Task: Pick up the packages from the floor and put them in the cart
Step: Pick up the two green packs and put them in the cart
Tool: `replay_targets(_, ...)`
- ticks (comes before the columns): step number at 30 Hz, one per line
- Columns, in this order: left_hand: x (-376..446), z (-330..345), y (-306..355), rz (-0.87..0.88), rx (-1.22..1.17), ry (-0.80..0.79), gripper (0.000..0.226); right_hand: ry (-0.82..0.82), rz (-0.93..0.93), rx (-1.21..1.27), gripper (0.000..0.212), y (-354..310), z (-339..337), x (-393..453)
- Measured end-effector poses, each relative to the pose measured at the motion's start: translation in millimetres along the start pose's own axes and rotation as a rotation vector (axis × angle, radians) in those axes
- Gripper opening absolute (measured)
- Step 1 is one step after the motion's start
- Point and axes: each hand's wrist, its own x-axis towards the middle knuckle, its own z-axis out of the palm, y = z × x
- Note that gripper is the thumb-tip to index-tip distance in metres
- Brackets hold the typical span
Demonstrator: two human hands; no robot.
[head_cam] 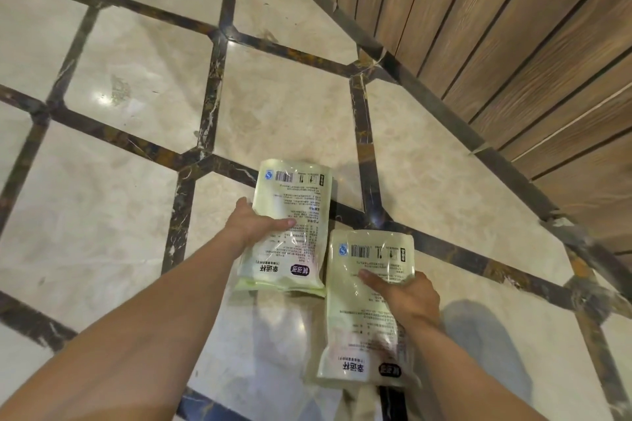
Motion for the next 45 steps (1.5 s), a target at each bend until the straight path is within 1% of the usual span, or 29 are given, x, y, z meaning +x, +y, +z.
replay_targets(1, 0, -1, 0, -0.032, 0.013, -0.015, 0.109, 0.009, -0.026, -0.014, 0.091, 0, 2, 1)
replay_targets(2, -3, -1, 1, -0.062, 0.004, -0.047, 0.092, 0.027, -0.052, -0.02, 0.097, 1, 4, 3)
replay_targets(3, -3, -1, 1, -0.09, 0.001, -0.081, 0.07, 0.048, -0.067, -0.016, 0.106, 1, 5, 4)
replay_targets(4, -4, -1, 2, -0.099, -0.008, -0.089, 0.054, 0.07, -0.08, -0.002, 0.117, 0, 5, 3)
replay_targets(5, -7, 0, 2, -0.098, 0.01, -0.084, 0.049, 0.073, -0.088, 0.018, 0.125, 0, 4, 4)
replay_targets(6, -9, 0, 4, -0.101, 0.015, -0.105, 0.052, 0.071, -0.087, 0.044, 0.129, 0, 4, 5)
replay_targets(7, -13, 0, 7, -0.083, 0.021, -0.131, 0.064, 0.07, -0.09, 0.065, 0.13, -2, 3, 2)
replay_targets(9, -8, 1, 3, -0.034, 0.025, -0.122, 0.105, 0.065, -0.084, 0.091, 0.123, -6, 2, -2)
replay_targets(10, -4, 1, 0, -0.013, 0.031, -0.108, 0.116, 0.07, -0.086, 0.092, 0.117, -9, 1, -7)
replay_targets(11, -3, 2, -1, 0.005, 0.029, -0.103, 0.116, 0.076, -0.094, 0.094, 0.111, -12, 1, -9)
replay_targets(14, -20, 4, 7, 0.06, -0.011, -0.071, 0.096, 0.08, -0.131, 0.125, 0.101, -17, 2, -13)
replay_targets(15, -22, 6, 9, 0.076, -0.033, -0.059, 0.096, 0.081, -0.154, 0.123, 0.104, -18, 4, -11)
replay_targets(17, -24, 6, 9, 0.115, -0.076, -0.022, 0.105, 0.086, -0.191, 0.116, 0.116, -22, 5, -13)
replay_targets(21, -43, 0, 9, 0.19, -0.11, 0.078, 0.105, 0.095, -0.27, 0.087, 0.106, -45, -4, -27)
replay_targets(23, -67, -7, 12, 0.229, -0.144, 0.132, 0.1, 0.114, -0.281, 0.106, 0.108, -57, -15, -38)
replay_targets(25, -103, -16, 24, 0.287, -0.152, 0.183, 0.101, 0.131, -0.337, 0.13, 0.108, -72, -37, -62)
replay_targets(28, -175, -39, 64, 0.376, -0.193, 0.255, 0.1, 0.146, -0.429, 0.196, 0.101, -108, -90, -112)
replay_targets(29, -203, -50, 83, 0.393, -0.207, 0.264, 0.098, 0.158, -0.448, 0.215, 0.103, -123, -113, -130)
replay_targets(31, -260, -78, 125, 0.42, -0.195, 0.27, 0.097, 0.171, -0.497, 0.235, 0.105, -158, -164, -175)
replay_targets(34, -349, -123, 196, 0.484, -0.176, 0.277, 0.092, 0.2, -0.616, 0.262, 0.099, -209, -250, -253)
replay_targets(36, -413, -152, 242, 0.519, -0.184, 0.253, 0.092, 0.215, -0.667, 0.284, 0.095, -239, -313, -309)
replay_targets(38, -476, -176, 284, 0.549, -0.215, 0.202, 0.09, 0.213, -0.664, 0.334, 0.094, -264, -372, -359)
replay_targets(40, -538, -195, 323, 0.57, -0.225, 0.152, 0.086, 0.221, -0.62, 0.374, 0.102, -284, -432, -409)
replay_targets(41, -567, -204, 342, 0.587, -0.215, 0.118, 0.09, 0.239, -0.608, 0.386, 0.103, -292, -462, -432)
replay_targets(42, -596, -211, 361, 0.603, -0.196, 0.081, 0.1, 0.265, -0.614, 0.408, 0.095, -298, -490, -459)
replay_targets(43, -625, -216, 381, 0.62, -0.182, 0.038, 0.11, 0.288, -0.63, 0.432, 0.078, -303, -519, -483)
replay_targets(44, -652, -220, 400, 0.642, -0.183, -0.008, 0.113, 0.299, -0.646, 0.444, 0.06, -305, -546, -507)
replay_targets(45, -678, -224, 418, 0.669, -0.179, -0.052, 0.11, 0.316, -0.665, 0.452, 0.047, -305, -572, -532)
